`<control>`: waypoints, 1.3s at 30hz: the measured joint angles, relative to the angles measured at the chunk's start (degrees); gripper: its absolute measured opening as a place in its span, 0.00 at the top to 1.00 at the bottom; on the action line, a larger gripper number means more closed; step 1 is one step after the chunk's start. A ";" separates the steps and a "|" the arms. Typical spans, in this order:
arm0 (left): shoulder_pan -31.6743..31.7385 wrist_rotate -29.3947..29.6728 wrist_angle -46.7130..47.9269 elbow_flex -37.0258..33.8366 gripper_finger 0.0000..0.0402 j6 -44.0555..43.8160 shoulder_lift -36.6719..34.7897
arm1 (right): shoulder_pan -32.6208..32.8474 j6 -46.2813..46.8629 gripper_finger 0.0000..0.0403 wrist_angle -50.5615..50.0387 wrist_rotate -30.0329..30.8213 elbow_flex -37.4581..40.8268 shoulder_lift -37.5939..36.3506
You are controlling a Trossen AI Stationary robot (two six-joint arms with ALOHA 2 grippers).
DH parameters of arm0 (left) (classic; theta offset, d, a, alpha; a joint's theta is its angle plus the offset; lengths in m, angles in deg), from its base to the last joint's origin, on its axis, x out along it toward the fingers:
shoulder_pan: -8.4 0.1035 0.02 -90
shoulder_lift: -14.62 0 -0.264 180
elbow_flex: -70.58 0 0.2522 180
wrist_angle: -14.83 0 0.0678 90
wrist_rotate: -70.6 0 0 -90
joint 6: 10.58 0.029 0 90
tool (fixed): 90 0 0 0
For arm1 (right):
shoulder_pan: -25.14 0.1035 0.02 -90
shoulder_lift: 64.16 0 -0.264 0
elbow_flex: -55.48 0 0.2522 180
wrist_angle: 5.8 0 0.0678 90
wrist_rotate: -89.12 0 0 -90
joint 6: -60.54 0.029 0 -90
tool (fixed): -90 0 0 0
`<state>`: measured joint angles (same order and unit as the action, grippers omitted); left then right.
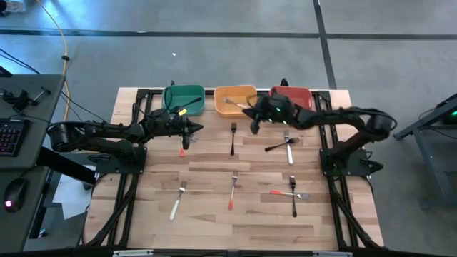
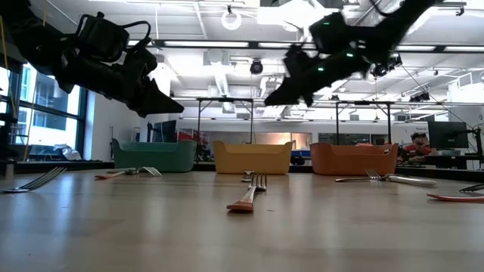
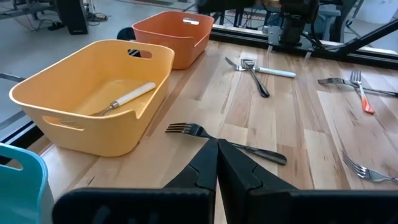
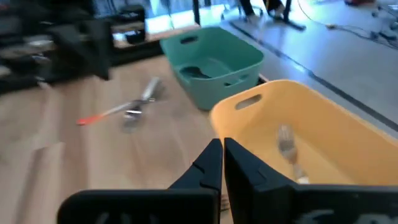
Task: Sort silverware by color (type)
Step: Put the white fork into the yellow bin
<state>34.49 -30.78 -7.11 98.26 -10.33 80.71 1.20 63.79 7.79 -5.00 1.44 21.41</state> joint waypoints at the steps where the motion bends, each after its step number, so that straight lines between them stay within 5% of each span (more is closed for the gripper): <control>1: 0.00 -0.02 -0.01 0.00 1.00 0.02 -0.01 | 0.37 1.15 1.00 3.71 0.04 2.85 -1.01; 5: -0.78 -0.31 3.84 1.96 1.00 0.72 -0.03 | 1.53 3.83 1.00 16.99 0.07 13.16 -3.54; 10: -3.37 0.45 22.98 9.22 1.00 3.82 -0.12 | 2.43 4.38 1.00 26.82 0.05 20.71 -4.47; 22: -5.50 10.49 68.40 26.42 0.89 8.19 -0.12 | 3.10 1.50 1.00 31.17 -0.79 22.35 -4.67; 39: 1.66 15.48 66.87 27.69 0.59 18.07 15.71 | 4.62 -1.01 1.00 32.32 -3.43 22.35 -4.69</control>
<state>36.15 -15.30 59.77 125.95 7.74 96.42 5.82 62.78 40.11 -8.43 23.79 16.72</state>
